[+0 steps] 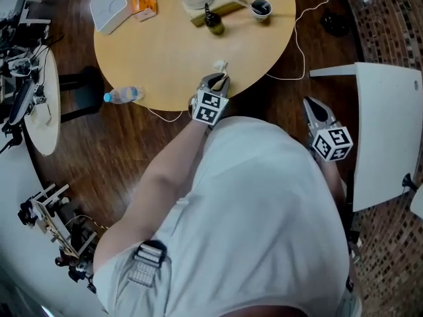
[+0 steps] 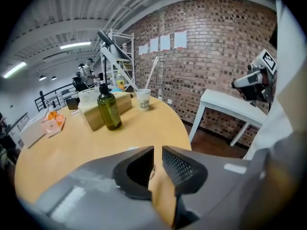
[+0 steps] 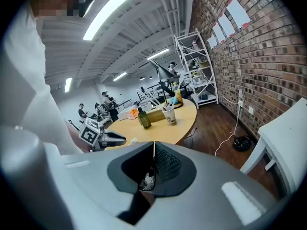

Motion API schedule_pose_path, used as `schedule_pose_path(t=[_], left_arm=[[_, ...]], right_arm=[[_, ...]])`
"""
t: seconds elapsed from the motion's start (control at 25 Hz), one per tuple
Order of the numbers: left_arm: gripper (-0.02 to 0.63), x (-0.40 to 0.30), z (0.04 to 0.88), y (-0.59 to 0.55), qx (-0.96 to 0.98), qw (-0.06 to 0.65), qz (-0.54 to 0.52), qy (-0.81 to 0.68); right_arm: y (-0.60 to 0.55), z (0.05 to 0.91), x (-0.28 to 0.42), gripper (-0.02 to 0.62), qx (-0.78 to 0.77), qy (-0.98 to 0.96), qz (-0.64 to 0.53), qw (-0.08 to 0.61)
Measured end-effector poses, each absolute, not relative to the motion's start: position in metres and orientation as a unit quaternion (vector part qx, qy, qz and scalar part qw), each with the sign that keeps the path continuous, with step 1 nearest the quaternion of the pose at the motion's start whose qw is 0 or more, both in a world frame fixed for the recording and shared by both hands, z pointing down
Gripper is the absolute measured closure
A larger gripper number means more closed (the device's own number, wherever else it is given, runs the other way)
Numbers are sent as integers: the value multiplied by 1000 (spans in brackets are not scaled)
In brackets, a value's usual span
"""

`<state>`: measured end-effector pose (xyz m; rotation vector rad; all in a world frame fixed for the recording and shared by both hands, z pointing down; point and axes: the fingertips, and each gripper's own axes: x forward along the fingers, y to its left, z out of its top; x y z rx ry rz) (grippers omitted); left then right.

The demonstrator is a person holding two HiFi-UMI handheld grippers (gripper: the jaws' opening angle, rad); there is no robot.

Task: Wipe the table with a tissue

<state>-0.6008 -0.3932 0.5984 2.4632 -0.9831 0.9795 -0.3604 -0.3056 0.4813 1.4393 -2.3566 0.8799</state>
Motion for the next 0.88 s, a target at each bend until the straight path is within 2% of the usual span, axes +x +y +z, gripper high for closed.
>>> schedule_pose_path(t=[0.08, 0.16, 0.24, 0.36, 0.52, 0.88], left_arm=[[496, -605, 604, -401, 868, 129, 366, -311], [412, -606, 610, -402, 878, 89, 398, -252], [364, -609, 617, -407, 879, 52, 428, -206], [353, -617, 627, -421, 870, 31, 462, -172], [296, -621, 644, -417, 853, 4, 516, -73], [305, -623, 670, -410, 815, 18, 579, 14]], right_arm=[[-312, 480, -364, 581, 501, -802, 302, 125], [-312, 482, -368, 581, 512, -792, 308, 123], [-314, 487, -371, 581, 520, -784, 316, 120], [-320, 499, -373, 581, 523, -778, 327, 121], [-322, 504, -373, 581, 533, -766, 341, 118], [-305, 502, -357, 581, 569, -730, 365, 98]])
